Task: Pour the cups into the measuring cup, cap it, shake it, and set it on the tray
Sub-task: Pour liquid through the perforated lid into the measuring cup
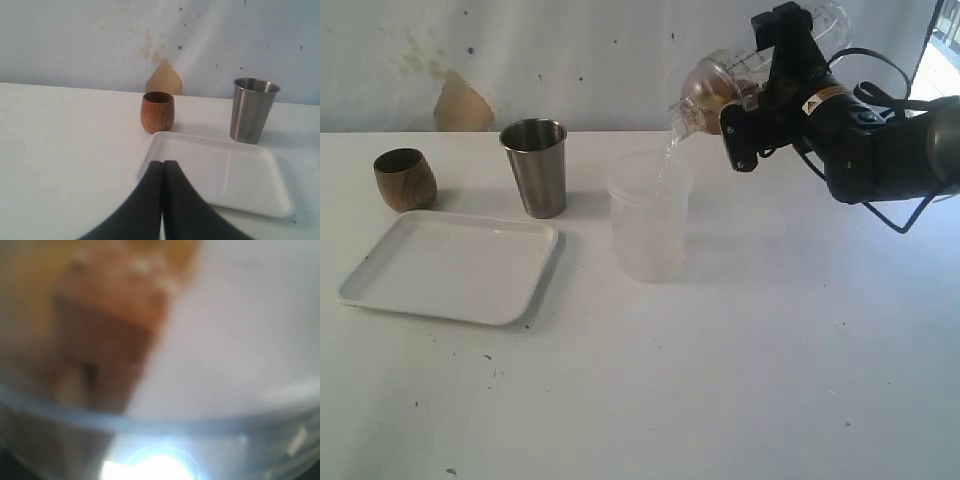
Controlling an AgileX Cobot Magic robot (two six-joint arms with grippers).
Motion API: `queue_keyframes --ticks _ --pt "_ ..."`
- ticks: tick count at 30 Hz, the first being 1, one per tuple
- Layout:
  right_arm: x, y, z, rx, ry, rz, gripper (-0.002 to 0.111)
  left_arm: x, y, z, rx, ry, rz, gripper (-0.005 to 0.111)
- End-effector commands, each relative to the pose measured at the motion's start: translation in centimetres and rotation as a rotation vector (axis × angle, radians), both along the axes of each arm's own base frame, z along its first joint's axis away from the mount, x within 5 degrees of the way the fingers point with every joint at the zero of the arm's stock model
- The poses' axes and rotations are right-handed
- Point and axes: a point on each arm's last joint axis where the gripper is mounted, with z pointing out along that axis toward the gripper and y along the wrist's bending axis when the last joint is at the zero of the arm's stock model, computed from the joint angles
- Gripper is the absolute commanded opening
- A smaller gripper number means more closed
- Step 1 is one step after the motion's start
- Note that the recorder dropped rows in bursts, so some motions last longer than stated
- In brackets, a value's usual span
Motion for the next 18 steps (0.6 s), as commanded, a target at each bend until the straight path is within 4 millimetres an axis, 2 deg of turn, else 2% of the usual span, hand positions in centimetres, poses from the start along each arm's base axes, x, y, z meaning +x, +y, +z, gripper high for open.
queue_keyframes --ticks 1,18 --pt "-0.14 -0.16 2.18 0.0 -0.116 -0.011 0.0 -0.01 -0.01 -0.03 -0.003 -0.011 -0.001 0.0" --pt "-0.16 -0.11 2.33 -0.084 -0.138 -0.011 0.0 -0.01 -0.01 -0.03 -0.003 -0.011 -0.001 0.0"
